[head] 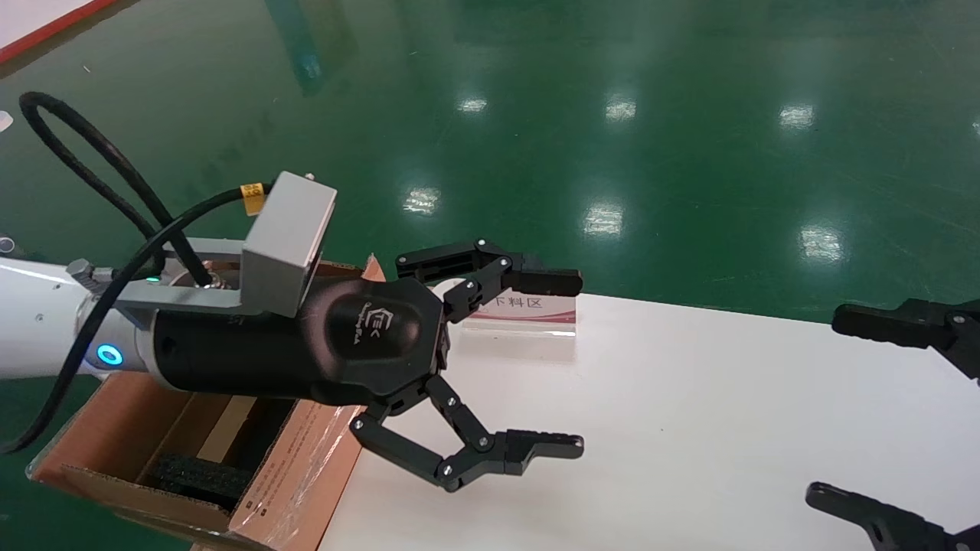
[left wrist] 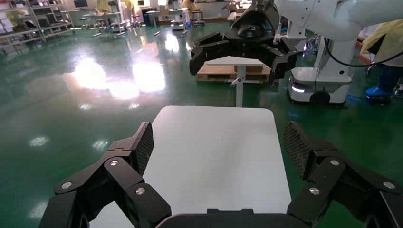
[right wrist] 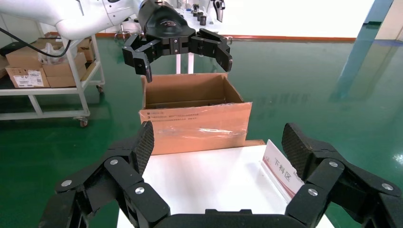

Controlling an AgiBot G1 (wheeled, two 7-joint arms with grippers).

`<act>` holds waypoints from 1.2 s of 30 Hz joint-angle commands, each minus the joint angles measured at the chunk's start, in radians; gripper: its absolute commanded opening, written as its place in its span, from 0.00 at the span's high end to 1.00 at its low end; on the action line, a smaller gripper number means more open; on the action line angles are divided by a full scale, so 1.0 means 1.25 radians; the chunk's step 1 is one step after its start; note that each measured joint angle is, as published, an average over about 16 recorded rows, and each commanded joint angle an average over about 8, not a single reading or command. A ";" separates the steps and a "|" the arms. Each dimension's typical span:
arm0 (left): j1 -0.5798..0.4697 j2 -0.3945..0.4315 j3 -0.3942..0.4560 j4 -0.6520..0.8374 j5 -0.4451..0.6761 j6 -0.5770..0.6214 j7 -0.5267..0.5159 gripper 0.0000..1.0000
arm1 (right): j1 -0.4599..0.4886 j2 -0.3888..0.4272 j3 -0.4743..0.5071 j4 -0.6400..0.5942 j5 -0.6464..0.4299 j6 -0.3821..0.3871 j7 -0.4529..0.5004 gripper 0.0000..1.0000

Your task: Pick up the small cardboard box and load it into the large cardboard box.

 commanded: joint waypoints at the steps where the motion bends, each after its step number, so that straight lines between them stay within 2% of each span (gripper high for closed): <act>1: 0.001 0.000 -0.001 0.000 0.000 0.000 0.000 0.00 | 0.000 0.000 0.000 0.000 0.000 0.000 0.000 0.00; 36: -0.001 0.000 0.001 0.000 0.000 -0.001 0.000 0.00 | 0.000 0.000 0.000 0.000 0.000 0.000 0.000 0.00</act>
